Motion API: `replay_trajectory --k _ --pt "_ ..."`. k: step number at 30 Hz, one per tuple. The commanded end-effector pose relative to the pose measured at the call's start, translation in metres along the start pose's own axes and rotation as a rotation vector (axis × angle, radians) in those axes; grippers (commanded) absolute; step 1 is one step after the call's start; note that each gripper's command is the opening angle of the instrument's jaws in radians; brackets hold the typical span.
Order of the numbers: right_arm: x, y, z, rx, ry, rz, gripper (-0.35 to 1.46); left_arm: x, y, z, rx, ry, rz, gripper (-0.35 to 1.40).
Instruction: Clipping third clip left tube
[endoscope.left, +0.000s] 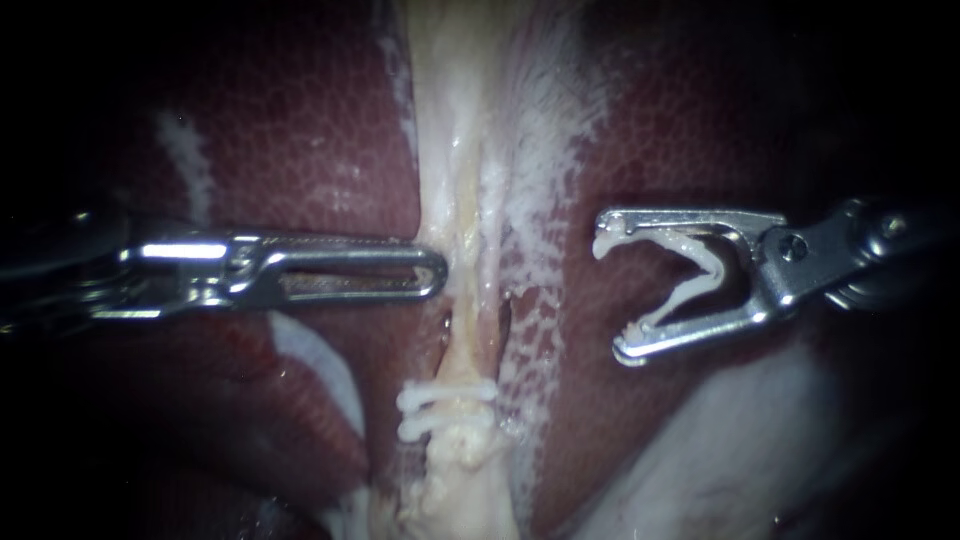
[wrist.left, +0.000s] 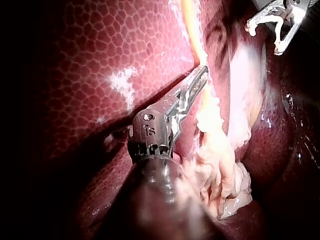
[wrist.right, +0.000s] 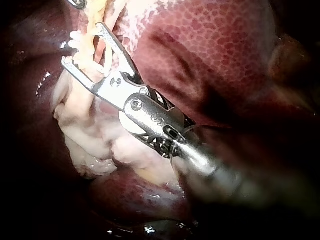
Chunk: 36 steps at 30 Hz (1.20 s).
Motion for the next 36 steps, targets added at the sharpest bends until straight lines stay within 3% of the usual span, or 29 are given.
replay_trajectory --k 1,10,17,25,30,36 --pt "0.0 0.0 0.0 0.0 0.0 0.0 0.6 0.0 0.0 0.0 0.0 0.0 0.0 -0.35" --pt "-0.0009 -0.0003 0.0005 -0.002 -0.002 -0.006 0.6 -0.0003 -0.0001 -0.0004 0.002 0.001 -0.001 -0.35" --pt "-0.0041 -0.0007 0.0035 0.001 0.003 0.079 0.6 -0.0021 -0.0007 -0.0021 0.007 0.005 -0.006 -0.35" --pt "-0.0083 -0.0007 0.0078 0.013 0.007 0.159 0.6 -0.0039 -0.0014 -0.0041 0.006 -0.019 -0.006 -0.35" --pt "-0.0103 0.0 0.0103 0.018 0.007 0.171 0.6 -0.0051 -0.0024 -0.0056 0.012 -0.034 -0.002 -0.35" --pt "-0.011 0.0016 0.0123 0.016 0.007 0.177 0.6 -0.0055 -0.0039 -0.0065 0.01 -0.043 0.001 -0.35"
